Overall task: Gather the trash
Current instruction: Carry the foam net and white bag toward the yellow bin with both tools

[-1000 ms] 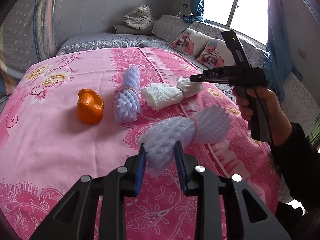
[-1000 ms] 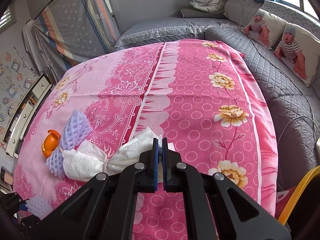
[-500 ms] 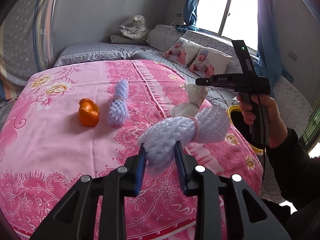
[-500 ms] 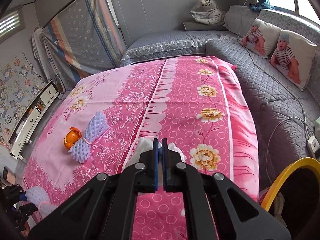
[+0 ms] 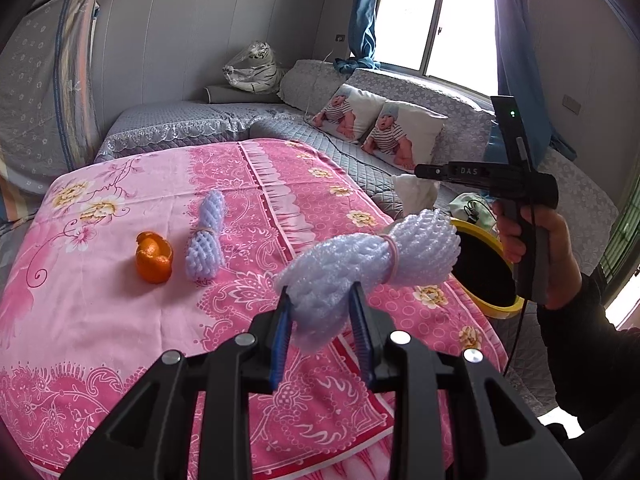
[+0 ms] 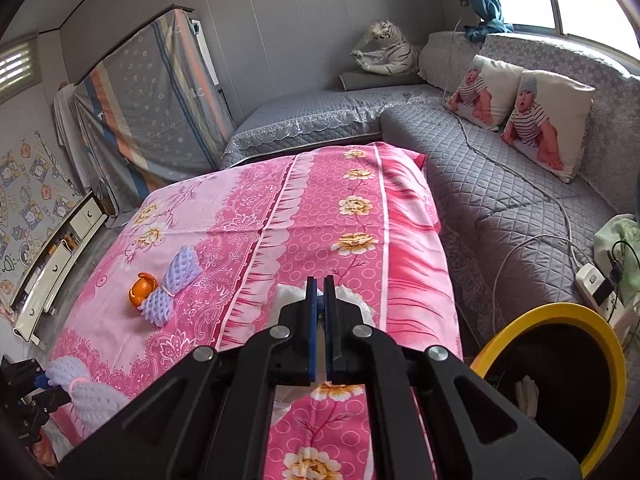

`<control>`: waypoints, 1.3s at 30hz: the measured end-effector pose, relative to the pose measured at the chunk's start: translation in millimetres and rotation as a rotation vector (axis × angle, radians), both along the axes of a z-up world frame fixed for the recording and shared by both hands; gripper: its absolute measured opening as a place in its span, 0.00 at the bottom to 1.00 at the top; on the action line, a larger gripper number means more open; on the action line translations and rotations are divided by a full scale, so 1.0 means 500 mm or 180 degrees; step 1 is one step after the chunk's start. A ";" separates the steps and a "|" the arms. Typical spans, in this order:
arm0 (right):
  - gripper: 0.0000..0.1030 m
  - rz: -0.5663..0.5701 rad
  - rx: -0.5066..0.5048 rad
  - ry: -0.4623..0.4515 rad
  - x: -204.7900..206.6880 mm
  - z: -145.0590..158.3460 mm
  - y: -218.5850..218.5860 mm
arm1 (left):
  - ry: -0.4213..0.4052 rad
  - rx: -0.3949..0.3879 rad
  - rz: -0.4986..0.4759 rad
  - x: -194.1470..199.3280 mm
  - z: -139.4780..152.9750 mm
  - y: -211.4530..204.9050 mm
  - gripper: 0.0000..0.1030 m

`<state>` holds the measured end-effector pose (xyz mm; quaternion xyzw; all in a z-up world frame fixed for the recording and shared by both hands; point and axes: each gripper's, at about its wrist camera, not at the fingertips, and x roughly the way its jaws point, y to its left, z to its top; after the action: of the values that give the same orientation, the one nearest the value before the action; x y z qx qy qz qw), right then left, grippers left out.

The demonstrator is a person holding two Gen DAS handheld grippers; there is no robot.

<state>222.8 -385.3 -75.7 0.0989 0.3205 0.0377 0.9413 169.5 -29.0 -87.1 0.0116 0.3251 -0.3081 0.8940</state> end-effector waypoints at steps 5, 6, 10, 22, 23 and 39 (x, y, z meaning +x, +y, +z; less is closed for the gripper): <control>0.02 -0.0144 0.0000 -0.0060 -0.027 0.008 -0.046 | -0.0044 0.0019 -0.0078 0.002 0.019 -0.050 0.26; 0.02 -0.0184 -0.0008 -0.0077 -0.032 0.008 -0.056 | -0.0049 0.0018 -0.0107 0.002 0.022 -0.060 0.26; 0.02 -0.0355 0.0017 -0.0106 -0.045 0.009 -0.104 | -0.0084 0.0061 -0.0252 0.002 0.034 -0.105 0.26; 0.02 -0.0956 0.0051 -0.0206 -0.109 0.016 -0.281 | -0.0241 0.0226 -0.0596 -0.004 0.068 -0.230 0.26; 0.02 -0.0999 0.0047 -0.0208 -0.116 0.016 -0.294 | -0.0250 0.0230 -0.0622 -0.003 0.070 -0.240 0.26; 0.02 -0.1657 -0.0123 -0.0219 -0.229 -0.007 -0.436 | -0.0363 0.0281 -0.1029 0.003 0.079 -0.420 0.26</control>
<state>108.1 -603.5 -79.3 0.1587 0.2527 -0.2086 0.9314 170.9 -238.8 -47.6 0.1203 0.2810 -0.4321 0.8485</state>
